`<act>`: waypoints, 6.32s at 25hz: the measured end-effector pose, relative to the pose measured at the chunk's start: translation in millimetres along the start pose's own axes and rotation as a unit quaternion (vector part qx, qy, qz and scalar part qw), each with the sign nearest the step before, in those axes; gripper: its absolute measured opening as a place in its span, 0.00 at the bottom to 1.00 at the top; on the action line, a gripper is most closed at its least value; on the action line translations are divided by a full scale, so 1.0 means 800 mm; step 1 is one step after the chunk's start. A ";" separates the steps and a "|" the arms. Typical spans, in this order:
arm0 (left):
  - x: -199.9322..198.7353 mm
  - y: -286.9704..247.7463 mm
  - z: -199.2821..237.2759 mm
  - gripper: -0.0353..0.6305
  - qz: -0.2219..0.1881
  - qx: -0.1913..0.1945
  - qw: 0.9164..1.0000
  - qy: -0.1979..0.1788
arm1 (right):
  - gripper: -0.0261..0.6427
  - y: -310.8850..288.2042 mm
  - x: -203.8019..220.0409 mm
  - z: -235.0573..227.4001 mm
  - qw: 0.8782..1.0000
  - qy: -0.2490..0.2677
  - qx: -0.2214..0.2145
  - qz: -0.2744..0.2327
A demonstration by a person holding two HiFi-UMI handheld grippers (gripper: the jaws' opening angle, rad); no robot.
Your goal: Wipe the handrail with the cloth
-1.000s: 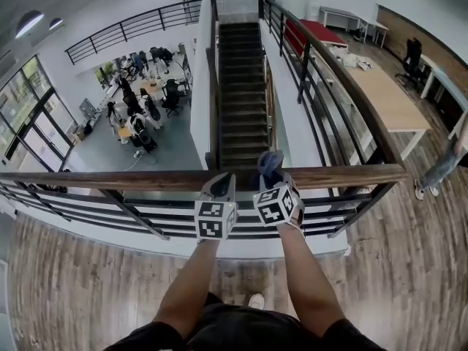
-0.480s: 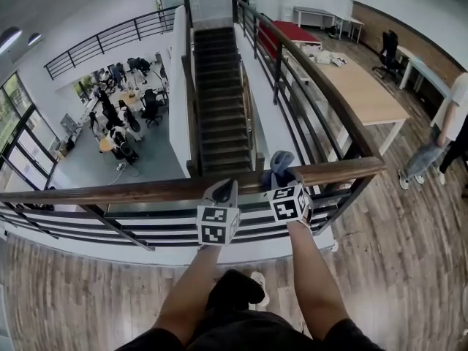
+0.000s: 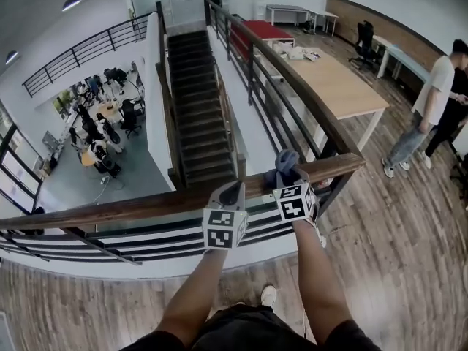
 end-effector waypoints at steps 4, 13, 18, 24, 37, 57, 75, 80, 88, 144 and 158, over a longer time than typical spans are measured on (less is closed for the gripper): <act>-0.016 -0.030 -0.050 0.05 -0.008 0.023 1.000 0.013 | 0.18 0.010 0.016 -0.057 1.000 -0.005 0.016 -0.001; -0.039 -0.097 -0.159 0.05 0.002 0.074 0.997 -0.010 | 0.18 0.036 0.048 -0.174 0.998 -0.011 0.065 0.019; -0.036 -0.122 -0.205 0.05 0.013 0.096 0.995 -0.011 | 0.18 0.053 0.073 -0.241 0.995 -0.024 0.092 0.028; -0.032 -0.129 -0.237 0.05 0.007 0.105 0.994 -0.025 | 0.18 0.070 0.092 -0.302 0.993 -0.030 0.113 0.025; -0.024 -0.119 -0.211 0.05 0.015 0.106 0.994 -0.020 | 0.18 0.089 0.067 -0.281 0.992 -0.059 0.112 -0.029; 0.047 0.165 0.120 0.05 0.017 -0.056 0.998 0.024 | 0.18 0.125 -0.051 0.231 0.982 0.009 -0.090 -0.164; 0.262 0.427 0.642 0.05 0.075 -0.333 0.938 0.068 | 0.18 -0.131 -0.111 0.811 0.948 0.034 -0.306 -0.084; 0.312 0.470 0.747 0.05 0.090 -0.346 0.929 0.092 | 0.18 -0.199 -0.139 0.934 0.939 0.038 -0.335 -0.069; 0.355 0.502 0.873 0.05 0.104 -0.363 0.918 0.117 | 0.18 -0.292 -0.168 1.069 0.929 0.068 -0.360 -0.047; 0.390 0.306 0.667 0.05 0.168 -0.192 0.961 0.109 | 0.18 -0.314 -0.023 0.849 0.952 0.009 -0.294 0.081; 0.372 0.209 0.514 0.05 0.179 -0.124 0.973 0.076 | 0.18 -0.274 0.046 0.652 0.965 -0.065 -0.243 0.069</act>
Point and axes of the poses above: the fingertips, and each gripper's own axes: y backward along the fingers, z to its left, x out of its underside, the point moved 6 cm from there along y, backward along the fingers, and after that the axes turned 12 degrees about -x, right-handed, at the moved point
